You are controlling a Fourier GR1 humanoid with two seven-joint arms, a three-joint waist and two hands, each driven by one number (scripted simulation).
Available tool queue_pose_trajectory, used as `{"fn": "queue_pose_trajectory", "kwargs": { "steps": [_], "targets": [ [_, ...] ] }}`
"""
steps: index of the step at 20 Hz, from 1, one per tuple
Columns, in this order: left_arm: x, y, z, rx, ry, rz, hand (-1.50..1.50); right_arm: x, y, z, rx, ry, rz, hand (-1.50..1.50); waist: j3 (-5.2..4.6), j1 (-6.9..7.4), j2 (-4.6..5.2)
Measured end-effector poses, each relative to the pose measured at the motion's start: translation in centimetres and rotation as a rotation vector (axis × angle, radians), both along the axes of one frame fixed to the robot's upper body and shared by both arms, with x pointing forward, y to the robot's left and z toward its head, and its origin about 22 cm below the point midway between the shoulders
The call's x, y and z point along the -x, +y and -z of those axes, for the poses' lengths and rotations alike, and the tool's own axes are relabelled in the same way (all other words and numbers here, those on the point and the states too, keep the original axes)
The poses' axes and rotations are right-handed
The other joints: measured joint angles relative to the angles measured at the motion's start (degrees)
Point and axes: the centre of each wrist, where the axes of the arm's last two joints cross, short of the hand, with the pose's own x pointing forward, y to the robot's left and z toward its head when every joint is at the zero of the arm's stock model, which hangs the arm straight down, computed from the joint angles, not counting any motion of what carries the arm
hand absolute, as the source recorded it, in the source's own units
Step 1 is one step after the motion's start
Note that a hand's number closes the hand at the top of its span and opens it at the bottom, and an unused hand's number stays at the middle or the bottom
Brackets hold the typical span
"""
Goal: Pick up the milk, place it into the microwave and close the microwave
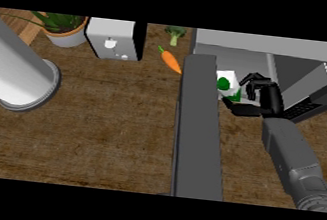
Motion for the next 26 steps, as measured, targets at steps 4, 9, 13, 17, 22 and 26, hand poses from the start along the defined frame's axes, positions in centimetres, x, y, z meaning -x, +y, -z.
{"fn": "queue_pose_trajectory", "kwargs": {
  "steps": [4,9,13,17,22,26],
  "targets": [
    [-0.8,-0.1,0.0,-0.003,-0.017,0.021,-1.50,-1.1,-1.0,-1.8,0.029,0.005,0.007,1.50,0.02,0.71,0.44],
    [-1.7,0.1,-0.1,-0.012,-0.046,0.033,-1.50,-2.5,-1.4,-4.0,0.126,-0.006,0.057,1.50,0.05,1.91,1.06],
    [-2.3,0.0,-0.3,-0.009,-0.056,0.055,-1.50,-3.3,-1.9,-5.6,0.204,-0.020,0.138,1.50,0.11,2.96,1.64],
    [-2.9,0.0,-0.3,-0.007,-0.062,0.072,-1.50,-3.7,-2.5,-6.4,0.242,-0.038,0.202,1.50,0.18,4.00,2.40],
    [-3.4,0.0,-0.4,-0.014,-0.073,0.089,-1.50,-4.2,-3.6,-7.8,0.270,-0.036,0.268,1.50,0.24,5.17,2.99],
    [-3.8,0.2,-0.5,-0.021,-0.072,0.091,-1.50,-4.3,-4.5,-8.6,0.277,-0.039,0.307,1.50,0.29,5.67,3.38]
  ]
}}
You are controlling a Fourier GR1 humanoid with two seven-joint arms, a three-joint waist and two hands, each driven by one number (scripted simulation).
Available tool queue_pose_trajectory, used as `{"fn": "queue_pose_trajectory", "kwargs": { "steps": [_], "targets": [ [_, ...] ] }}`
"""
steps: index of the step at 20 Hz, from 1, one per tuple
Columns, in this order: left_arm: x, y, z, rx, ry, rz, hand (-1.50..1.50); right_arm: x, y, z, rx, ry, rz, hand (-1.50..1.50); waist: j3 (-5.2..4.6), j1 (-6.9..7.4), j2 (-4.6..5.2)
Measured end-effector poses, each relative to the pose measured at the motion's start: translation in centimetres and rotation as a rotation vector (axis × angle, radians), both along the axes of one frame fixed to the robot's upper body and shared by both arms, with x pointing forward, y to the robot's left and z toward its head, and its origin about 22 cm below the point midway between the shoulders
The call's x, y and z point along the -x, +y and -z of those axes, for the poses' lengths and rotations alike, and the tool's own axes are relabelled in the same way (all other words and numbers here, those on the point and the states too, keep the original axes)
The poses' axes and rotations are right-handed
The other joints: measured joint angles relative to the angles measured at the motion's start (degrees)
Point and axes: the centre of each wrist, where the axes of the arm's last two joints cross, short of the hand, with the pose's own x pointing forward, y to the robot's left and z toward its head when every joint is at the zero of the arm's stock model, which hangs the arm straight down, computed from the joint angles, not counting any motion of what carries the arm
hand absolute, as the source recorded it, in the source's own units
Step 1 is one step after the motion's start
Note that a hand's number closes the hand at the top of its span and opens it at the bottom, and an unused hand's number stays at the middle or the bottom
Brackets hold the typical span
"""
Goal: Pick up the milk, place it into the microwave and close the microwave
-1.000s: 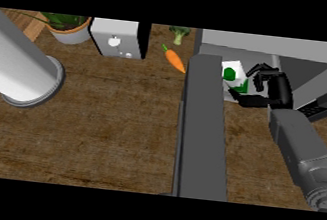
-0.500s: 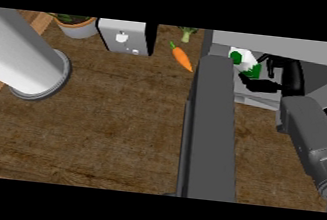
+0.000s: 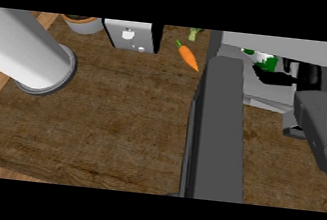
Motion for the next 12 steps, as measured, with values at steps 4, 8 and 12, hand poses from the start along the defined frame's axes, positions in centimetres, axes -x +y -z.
{"fn": "queue_pose_trajectory", "kwargs": {
  "steps": [4,8,12],
  "targets": [
    [-0.3,0.1,-0.2,-0.005,-0.007,0.011,-1.50,-0.1,-0.6,-0.6,0.005,-0.010,0.034,1.50,0.09,0.87,0.48],
    [-0.7,0.1,-0.3,-0.008,-0.014,0.015,-1.50,-0.2,-1.0,-1.0,0.010,-0.020,0.050,1.50,0.15,1.30,0.85],
    [-1.0,0.2,-0.4,-0.013,-0.016,0.018,-1.50,-0.2,-1.5,-1.4,0.014,-0.024,0.061,1.50,0.18,1.74,1.13]
  ]
}}
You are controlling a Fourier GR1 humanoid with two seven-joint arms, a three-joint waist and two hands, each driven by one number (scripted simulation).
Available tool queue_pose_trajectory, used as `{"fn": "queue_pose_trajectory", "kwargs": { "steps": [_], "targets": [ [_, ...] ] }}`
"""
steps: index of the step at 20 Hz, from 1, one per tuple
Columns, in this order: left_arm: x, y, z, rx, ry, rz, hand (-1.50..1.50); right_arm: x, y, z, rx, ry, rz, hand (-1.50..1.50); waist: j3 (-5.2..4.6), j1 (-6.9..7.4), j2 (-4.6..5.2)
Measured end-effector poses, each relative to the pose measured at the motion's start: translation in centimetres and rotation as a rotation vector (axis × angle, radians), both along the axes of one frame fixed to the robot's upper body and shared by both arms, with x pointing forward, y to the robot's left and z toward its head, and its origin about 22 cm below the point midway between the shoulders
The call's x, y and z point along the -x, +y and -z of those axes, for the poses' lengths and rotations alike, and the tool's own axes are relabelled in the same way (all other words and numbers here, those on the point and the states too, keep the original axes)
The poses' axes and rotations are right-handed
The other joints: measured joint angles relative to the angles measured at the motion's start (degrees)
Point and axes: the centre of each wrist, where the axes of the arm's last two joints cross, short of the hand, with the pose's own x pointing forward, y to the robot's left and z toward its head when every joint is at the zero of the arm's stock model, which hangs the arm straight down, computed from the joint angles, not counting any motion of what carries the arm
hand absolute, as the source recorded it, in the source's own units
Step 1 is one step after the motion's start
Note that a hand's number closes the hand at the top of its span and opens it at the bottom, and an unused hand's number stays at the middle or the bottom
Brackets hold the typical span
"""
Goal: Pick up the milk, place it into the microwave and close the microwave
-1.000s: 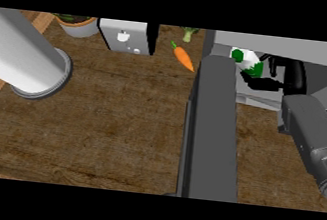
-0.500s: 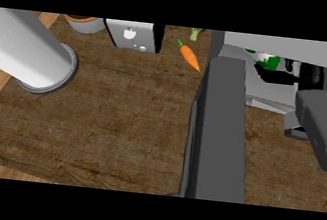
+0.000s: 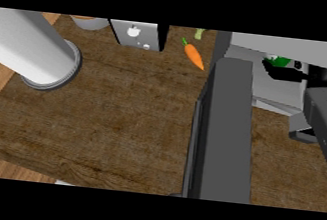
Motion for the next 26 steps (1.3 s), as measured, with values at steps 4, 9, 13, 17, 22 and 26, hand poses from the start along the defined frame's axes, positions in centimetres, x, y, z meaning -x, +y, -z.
{"fn": "queue_pose_trajectory", "kwargs": {
  "steps": [4,9,13,17,22,26],
  "targets": [
    [-0.2,0.1,-0.2,-0.022,0.002,-0.005,-1.50,0.0,-0.5,-0.3,0.000,-0.004,0.012,1.50,0.06,0.52,0.28],
    [-0.5,0.3,-0.3,-0.046,0.006,-0.010,-1.50,0.0,-0.9,-0.6,-0.002,-0.008,0.019,1.50,0.08,0.75,0.62],
    [-0.8,0.4,-0.4,-0.058,0.006,-0.009,-1.50,0.0,-1.2,-1.0,0.001,-0.012,0.018,1.50,0.10,1.08,0.78],
    [-1.1,0.4,-0.3,-0.064,0.008,-0.006,-1.50,-0.5,-0.3,-1.5,-0.019,-0.035,0.018,-1.50,0.08,1.36,0.65],
    [-1.6,0.5,-0.2,-0.077,0.017,0.001,-1.50,-1.5,2.7,-1.7,-0.051,-0.004,-0.115,-1.50,-0.09,1.83,0.37],
    [-2.1,0.5,-0.2,-0.087,0.018,0.007,-1.50,-2.1,5.1,-1.9,-0.019,0.044,-0.144,-1.50,-0.30,2.28,0.06]
  ]
}}
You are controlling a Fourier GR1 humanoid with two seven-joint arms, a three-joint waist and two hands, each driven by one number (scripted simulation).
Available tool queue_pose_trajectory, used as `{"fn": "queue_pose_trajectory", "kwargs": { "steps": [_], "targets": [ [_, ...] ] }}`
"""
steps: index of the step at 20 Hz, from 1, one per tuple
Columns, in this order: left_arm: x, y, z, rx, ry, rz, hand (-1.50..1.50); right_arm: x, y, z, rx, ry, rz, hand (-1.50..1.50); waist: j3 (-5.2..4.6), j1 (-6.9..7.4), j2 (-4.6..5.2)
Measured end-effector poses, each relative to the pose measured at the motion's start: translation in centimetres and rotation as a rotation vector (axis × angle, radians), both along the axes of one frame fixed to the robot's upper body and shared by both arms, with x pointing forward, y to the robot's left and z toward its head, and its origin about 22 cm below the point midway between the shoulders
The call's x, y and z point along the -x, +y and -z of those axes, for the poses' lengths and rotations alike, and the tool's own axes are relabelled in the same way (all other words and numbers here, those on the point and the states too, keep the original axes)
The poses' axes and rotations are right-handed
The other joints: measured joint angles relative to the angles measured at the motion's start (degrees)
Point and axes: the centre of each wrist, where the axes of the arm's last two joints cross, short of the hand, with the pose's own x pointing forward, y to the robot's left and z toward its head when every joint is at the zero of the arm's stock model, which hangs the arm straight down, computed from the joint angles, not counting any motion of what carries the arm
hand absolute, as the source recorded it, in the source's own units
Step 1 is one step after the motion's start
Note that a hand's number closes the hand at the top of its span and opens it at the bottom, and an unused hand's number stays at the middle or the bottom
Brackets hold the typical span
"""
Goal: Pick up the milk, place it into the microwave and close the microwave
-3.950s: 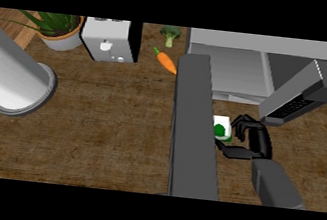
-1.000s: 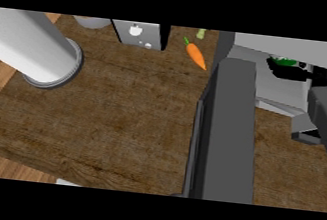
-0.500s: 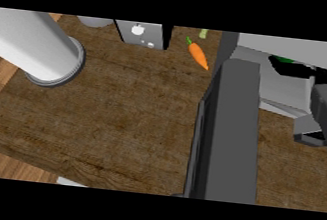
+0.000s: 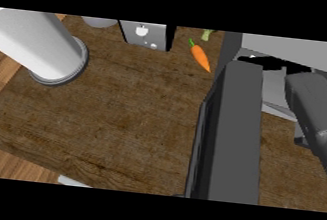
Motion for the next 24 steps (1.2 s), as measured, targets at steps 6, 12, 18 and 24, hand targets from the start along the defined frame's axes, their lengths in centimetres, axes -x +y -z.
{"fn": "queue_pose_trajectory", "kwargs": {
  "steps": [6,12,18,24],
  "targets": [
    [-0.6,0.1,0.4,-0.001,0.017,0.007,-1.50,-0.9,3.4,-1.1,0.010,0.011,0.009,-1.50,-0.13,-0.51,-0.40],
    [-0.6,0.0,0.9,-0.005,0.039,0.022,-1.50,-1.2,5.2,-1.3,0.043,-0.015,0.002,-1.50,-0.08,-1.60,-0.81],
    [-0.9,-0.5,1.7,0.003,0.065,0.036,-1.50,-1.2,6.3,-1.4,0.020,-0.041,0.031,-1.50,0.03,-3.14,-0.61],
    [-0.5,-1.1,2.8,0.009,0.099,0.042,-1.50,-0.9,6.1,-0.5,-0.021,-0.038,0.037,-1.50,0.00,-4.57,-1.47]
  ]
}}
